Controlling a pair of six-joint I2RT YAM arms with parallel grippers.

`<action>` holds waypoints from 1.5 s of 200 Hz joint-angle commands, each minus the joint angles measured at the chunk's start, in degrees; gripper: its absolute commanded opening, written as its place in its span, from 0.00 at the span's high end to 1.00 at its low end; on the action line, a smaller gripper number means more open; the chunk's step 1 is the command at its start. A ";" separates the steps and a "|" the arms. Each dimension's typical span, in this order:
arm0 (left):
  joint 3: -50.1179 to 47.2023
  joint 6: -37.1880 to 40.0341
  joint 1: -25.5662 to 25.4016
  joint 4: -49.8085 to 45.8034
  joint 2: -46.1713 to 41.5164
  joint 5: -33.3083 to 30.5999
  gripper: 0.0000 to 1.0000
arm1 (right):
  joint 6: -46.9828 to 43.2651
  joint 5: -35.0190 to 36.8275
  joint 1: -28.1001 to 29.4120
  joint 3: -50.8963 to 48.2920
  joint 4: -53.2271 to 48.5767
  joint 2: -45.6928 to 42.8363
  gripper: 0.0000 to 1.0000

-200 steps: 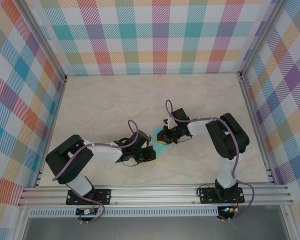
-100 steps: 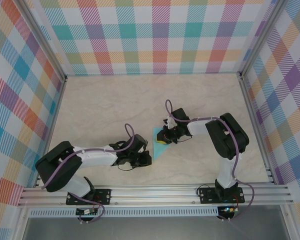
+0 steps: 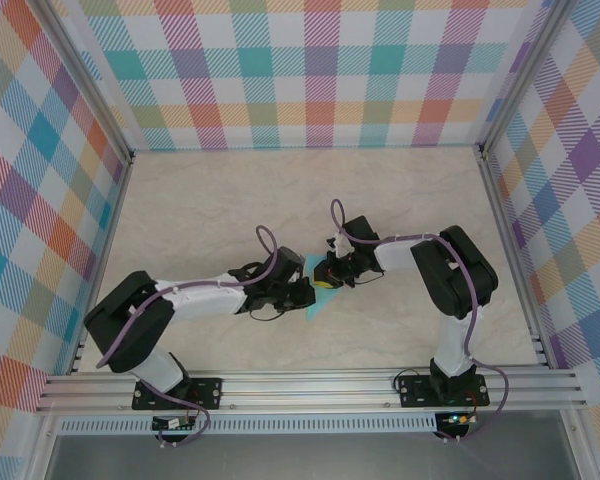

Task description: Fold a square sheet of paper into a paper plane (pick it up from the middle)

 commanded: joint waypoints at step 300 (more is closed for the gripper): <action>-8.22 -0.21 0.42 -0.12 6.86 -3.17 1.00 | -3.40 13.66 0.87 -0.45 -3.97 -1.23 0.92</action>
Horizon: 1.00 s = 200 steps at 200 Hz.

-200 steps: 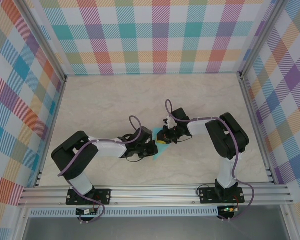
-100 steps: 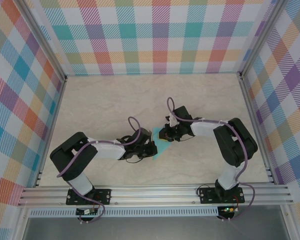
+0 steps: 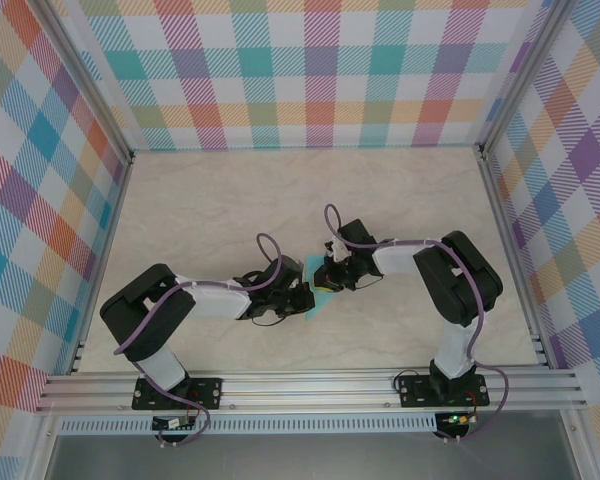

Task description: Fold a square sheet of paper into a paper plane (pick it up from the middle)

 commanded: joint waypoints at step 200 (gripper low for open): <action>-4.22 2.00 0.31 -11.36 3.66 -1.51 1.00 | -2.52 6.65 -11.65 9.44 -5.08 7.03 0.90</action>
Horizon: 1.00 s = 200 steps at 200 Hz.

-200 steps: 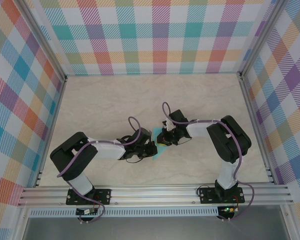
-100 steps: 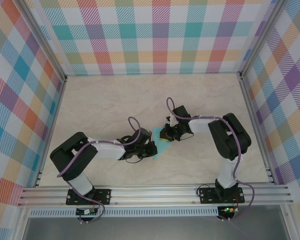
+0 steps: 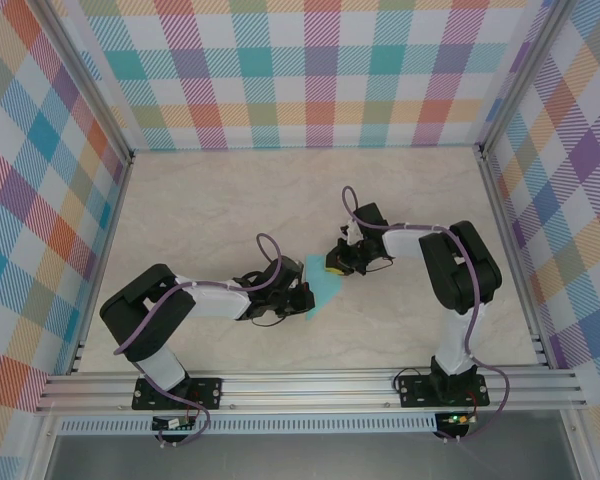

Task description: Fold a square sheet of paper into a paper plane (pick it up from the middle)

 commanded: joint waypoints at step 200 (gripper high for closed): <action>-2.82 2.54 0.36 -12.34 4.25 -1.12 1.00 | -3.63 0.76 2.55 -0.29 3.16 -4.86 0.92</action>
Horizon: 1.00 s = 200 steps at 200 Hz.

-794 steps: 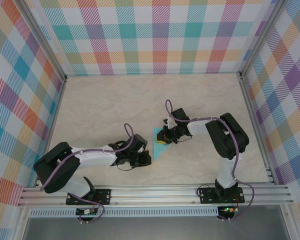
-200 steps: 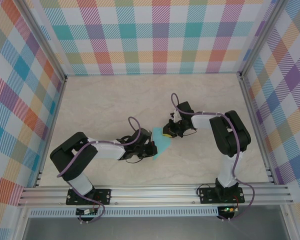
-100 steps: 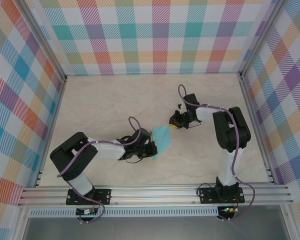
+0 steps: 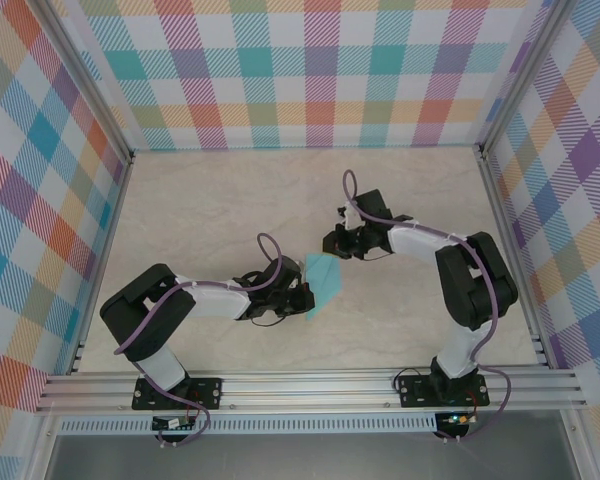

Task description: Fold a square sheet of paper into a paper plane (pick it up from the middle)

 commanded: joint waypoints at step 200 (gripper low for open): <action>-3.61 1.64 0.33 -11.99 4.08 -0.82 1.00 | -3.00 3.34 -5.70 3.22 1.18 5.42 0.91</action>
